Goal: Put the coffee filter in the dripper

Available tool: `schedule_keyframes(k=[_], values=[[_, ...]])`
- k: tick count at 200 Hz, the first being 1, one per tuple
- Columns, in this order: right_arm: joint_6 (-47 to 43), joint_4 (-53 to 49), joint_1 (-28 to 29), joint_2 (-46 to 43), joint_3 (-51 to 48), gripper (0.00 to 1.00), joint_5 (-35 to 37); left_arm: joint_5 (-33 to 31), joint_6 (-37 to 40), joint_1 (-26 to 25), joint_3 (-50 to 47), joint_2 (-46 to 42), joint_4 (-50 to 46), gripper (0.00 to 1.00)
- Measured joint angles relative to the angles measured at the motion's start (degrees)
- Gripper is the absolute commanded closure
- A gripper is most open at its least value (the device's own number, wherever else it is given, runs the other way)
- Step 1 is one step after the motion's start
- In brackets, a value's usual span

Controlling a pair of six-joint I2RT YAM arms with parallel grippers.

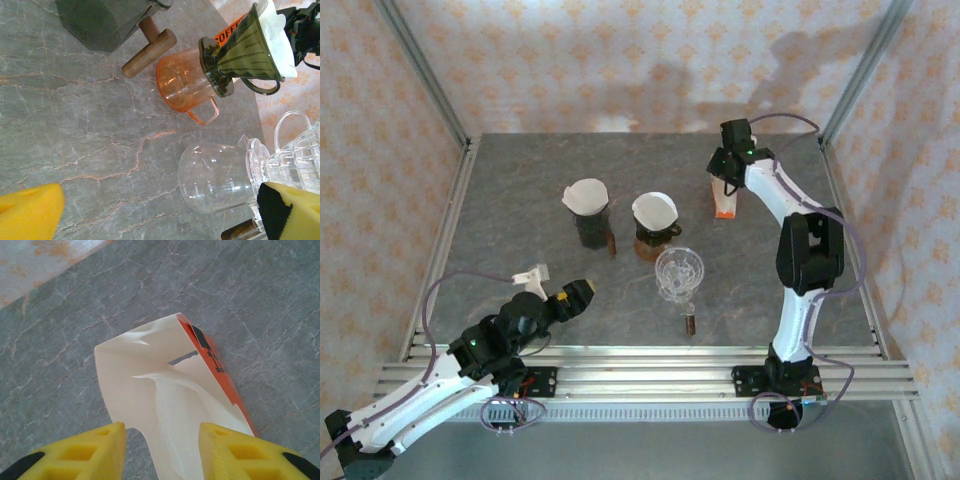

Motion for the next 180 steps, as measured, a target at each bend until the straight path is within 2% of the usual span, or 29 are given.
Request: schedule_keyframes(k=[93, 126, 157, 180], values=[[2.2, -0.5, 0.0, 2.9, 2.6, 0.69, 0.4, -1.4, 0.0, 0.0, 0.0, -0.6, -1.1, 0.01], [2.5, -1.3, 0.0, 3.6, 2.6, 0.78, 0.4, -2.1, 0.0, 0.0, 0.0, -0.6, -1.8, 0.01], [2.6, -1.8, 0.0, 3.8, 2.9, 0.81, 0.4, -2.5, 0.0, 0.0, 0.0, -0.7, -1.9, 0.00], [2.8, -2.2, 0.0, 4.1, 3.1, 0.91, 0.4, -2.6, 0.0, 0.0, 0.0, -1.1, -2.3, 0.00]])
